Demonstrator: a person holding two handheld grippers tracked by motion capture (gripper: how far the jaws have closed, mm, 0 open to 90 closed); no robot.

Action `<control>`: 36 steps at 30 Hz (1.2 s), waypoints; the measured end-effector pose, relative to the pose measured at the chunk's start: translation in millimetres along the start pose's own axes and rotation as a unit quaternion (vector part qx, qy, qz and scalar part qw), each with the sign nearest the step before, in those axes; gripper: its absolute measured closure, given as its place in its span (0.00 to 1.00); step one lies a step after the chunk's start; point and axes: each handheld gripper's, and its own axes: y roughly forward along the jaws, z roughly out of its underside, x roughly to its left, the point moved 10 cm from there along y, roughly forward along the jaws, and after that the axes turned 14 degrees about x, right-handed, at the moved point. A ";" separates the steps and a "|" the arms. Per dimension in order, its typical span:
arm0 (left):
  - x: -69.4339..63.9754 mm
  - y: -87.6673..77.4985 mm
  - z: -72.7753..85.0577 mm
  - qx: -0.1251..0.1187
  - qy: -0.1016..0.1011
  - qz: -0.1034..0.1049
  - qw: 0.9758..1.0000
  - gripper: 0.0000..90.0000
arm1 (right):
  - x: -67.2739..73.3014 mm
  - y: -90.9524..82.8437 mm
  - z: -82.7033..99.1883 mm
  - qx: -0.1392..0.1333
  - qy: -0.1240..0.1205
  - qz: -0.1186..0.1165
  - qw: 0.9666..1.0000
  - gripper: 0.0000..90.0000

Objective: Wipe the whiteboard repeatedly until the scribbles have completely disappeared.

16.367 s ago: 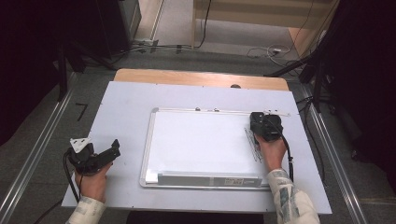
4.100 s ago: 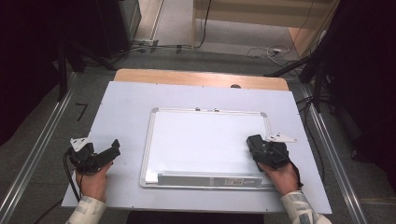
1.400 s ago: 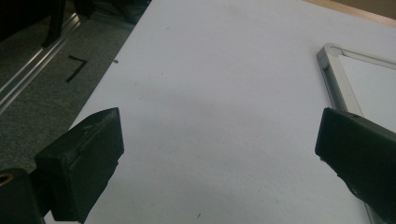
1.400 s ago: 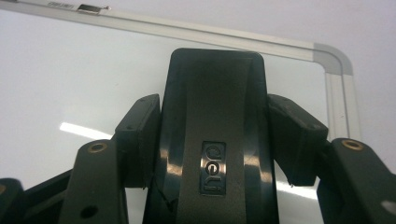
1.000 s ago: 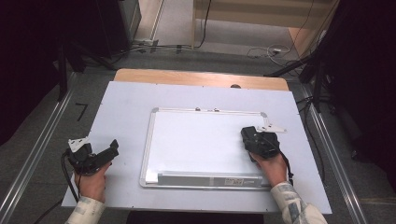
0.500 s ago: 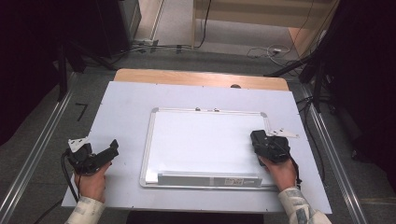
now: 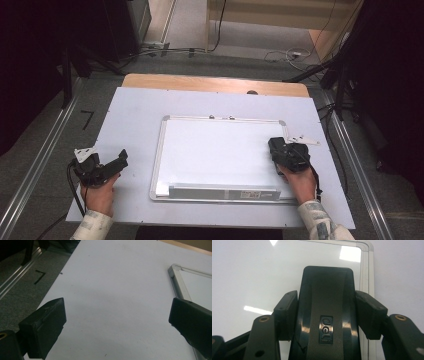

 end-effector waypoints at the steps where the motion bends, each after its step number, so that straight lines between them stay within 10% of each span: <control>1: 0.0 0.4 -0.3 -0.001 -0.001 0.000 1.000 0.01 | 0.2 -0.2 0.1 0.000 0.000 0.000 1.000 0.42; 19: -1.1 1.0 -0.9 -0.001 0.001 0.002 1.000 0.01 | -0.5 -50.4 -14.9 -0.064 0.020 -0.018 0.998 0.42; 36: -1.1 1.5 -0.8 0.000 0.001 0.001 1.000 0.01 | -3.7 -48.4 -18.0 -0.063 0.023 -0.014 0.998 0.42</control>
